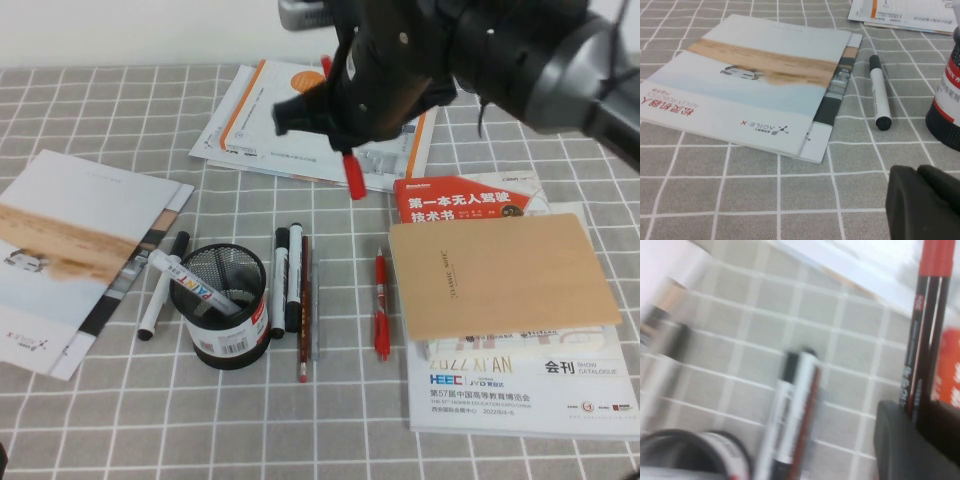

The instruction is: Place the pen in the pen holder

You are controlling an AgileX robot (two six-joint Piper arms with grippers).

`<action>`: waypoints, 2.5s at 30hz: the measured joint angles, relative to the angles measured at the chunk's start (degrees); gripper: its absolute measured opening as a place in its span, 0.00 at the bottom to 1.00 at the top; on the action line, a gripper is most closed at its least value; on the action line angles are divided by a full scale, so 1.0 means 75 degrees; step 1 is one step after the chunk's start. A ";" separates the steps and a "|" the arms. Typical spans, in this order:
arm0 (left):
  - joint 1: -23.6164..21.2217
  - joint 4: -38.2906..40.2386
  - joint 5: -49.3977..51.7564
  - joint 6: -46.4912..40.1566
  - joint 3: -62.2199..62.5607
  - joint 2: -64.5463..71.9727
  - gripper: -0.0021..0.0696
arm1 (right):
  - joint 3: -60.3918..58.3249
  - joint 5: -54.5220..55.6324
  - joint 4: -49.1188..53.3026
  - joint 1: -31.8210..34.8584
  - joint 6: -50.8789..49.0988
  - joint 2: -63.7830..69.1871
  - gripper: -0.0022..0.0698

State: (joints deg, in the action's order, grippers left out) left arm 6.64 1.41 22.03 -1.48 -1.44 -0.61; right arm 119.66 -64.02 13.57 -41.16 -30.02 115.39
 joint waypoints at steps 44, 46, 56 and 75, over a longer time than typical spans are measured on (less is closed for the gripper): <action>0.0000 0.0000 0.0000 0.0000 0.0000 0.0000 0.02 | -0.7224 1.5380 0.2538 -0.0163 -0.0429 0.0116 0.10; 0.0000 0.0000 0.0000 0.0000 0.0000 0.0000 0.02 | -0.7224 1.5380 0.2556 -0.0163 -0.0317 0.0134 0.12; 0.0000 0.0000 0.0000 0.0000 0.0000 0.0000 0.02 | -0.7192 1.5475 0.2604 -0.0163 -0.0232 0.0134 0.51; 0.0000 0.0000 0.0000 0.0000 0.0000 0.0000 0.02 | -0.7192 1.3268 0.7368 -0.0163 -0.4023 -0.3218 0.01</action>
State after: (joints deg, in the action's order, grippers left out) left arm 6.64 1.41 22.03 -1.48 -1.44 -0.61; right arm 65.71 35.49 68.84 -42.39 -60.18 91.25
